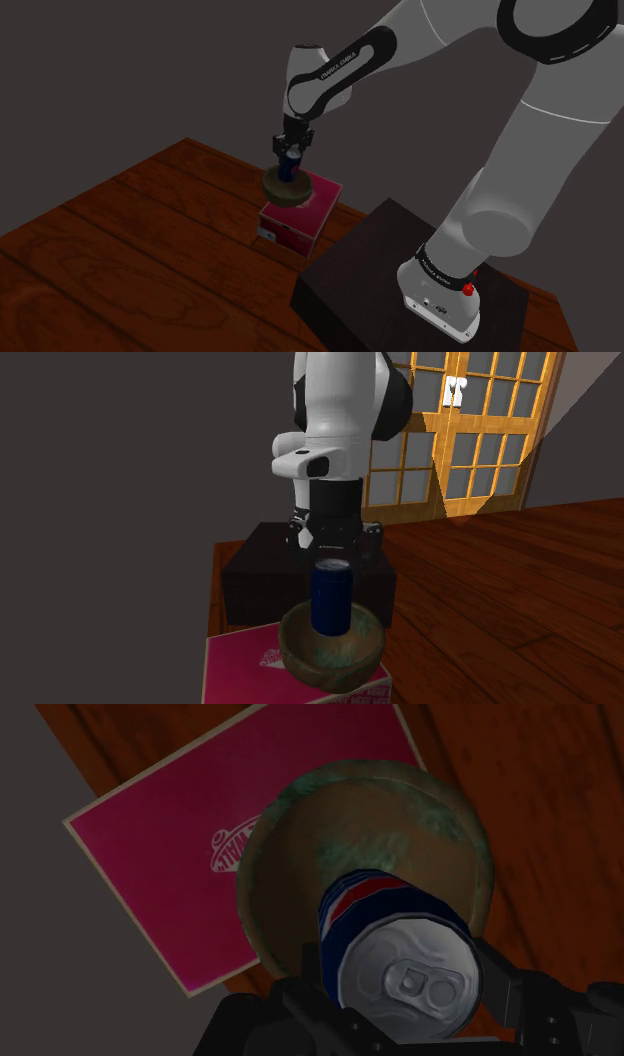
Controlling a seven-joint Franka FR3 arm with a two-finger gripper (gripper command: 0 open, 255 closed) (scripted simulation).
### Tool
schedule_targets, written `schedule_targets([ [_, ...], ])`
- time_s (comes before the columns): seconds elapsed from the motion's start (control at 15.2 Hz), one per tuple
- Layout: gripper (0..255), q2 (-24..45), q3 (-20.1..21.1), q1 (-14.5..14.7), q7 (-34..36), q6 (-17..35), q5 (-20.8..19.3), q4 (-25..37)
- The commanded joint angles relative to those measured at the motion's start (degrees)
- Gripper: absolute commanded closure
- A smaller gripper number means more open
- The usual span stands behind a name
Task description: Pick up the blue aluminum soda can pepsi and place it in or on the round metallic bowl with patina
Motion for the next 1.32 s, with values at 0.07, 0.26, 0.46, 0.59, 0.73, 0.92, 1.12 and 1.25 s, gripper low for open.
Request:
schedule_targets([
  [0.07, 255, 0.75, 0.01, 0.01, 0.03, 1.05, 0.0, -0.24],
  [0.26, 255, 0.75, 0.01, 0.01, 0.03, 1.05, 0.0, -0.24],
  [0.46, 255, 0.75, 0.01, 0.01, 0.03, 1.05, 0.0, -0.24],
  [0.59, 0, 0.75, 0.01, 0.01, 0.03, 1.04, -0.01, -0.23],
  [0.73, 0, 0.74, 0.01, 0.01, 0.03, 1.04, -0.01, -0.24],
  [0.92, 0, -0.68, 0.01, 0.02, 0.04, -0.8, -0.02, 0.18],
  [1.12, 0, -4.33, 0.03, 0.06, 0.07, -6.02, -0.05, 1.76],
  [1.25, 0, -4.33, 0.03, 0.06, 0.07, -6.02, -0.05, 1.75],
])
